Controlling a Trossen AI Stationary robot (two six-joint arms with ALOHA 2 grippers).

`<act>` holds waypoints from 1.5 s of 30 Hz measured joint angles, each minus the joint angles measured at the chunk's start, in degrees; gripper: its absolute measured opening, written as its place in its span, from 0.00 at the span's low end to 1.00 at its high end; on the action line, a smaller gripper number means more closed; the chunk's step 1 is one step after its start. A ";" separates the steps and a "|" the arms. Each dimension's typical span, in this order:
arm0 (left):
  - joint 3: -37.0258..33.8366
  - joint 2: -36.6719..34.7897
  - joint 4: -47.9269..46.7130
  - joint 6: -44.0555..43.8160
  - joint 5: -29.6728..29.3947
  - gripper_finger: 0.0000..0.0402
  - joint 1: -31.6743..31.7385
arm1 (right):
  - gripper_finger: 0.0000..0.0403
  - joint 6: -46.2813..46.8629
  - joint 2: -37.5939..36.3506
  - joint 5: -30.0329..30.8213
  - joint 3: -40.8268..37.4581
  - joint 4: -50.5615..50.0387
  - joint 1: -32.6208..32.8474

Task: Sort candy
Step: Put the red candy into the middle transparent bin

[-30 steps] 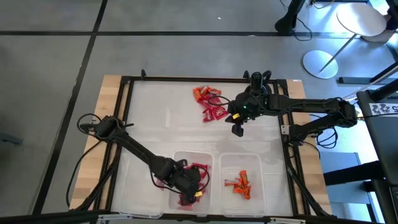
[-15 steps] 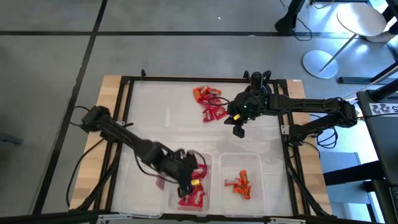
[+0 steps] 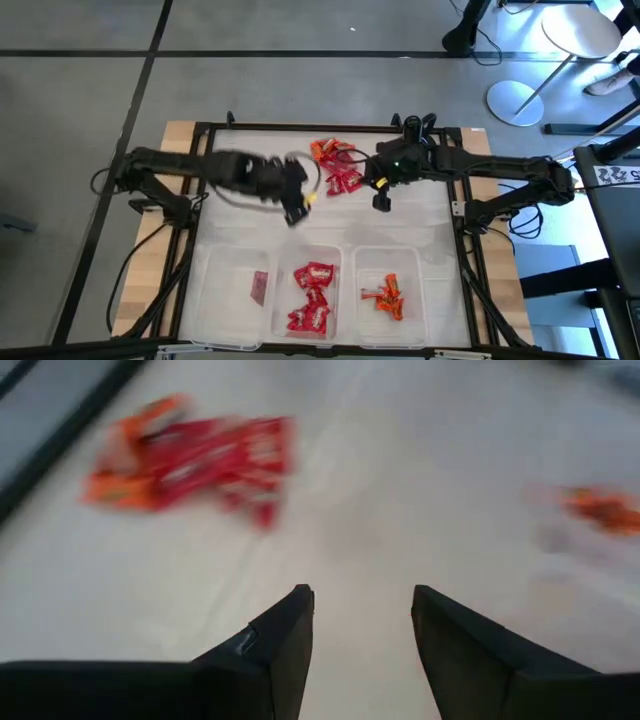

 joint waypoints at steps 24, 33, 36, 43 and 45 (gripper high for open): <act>-27.39 -13.14 9.25 22.80 18.18 0.30 26.22 | 0.74 27.76 27.36 -0.84 16.92 -4.50 -7.58; -31.95 -13.74 8.93 28.31 18.11 0.30 27.60 | 0.67 38.69 38.45 4.31 23.33 -9.02 -5.96; -31.98 -13.74 9.00 30.32 18.11 0.30 27.58 | 0.67 41.17 40.44 5.37 23.55 -8.86 -5.99; -31.98 -13.74 9.14 34.71 18.11 0.30 27.55 | 0.67 46.16 44.58 8.01 23.60 -8.31 -5.93; -31.98 -13.74 9.08 35.48 18.09 0.30 27.55 | 0.67 46.72 45.43 8.47 23.60 -7.71 -5.58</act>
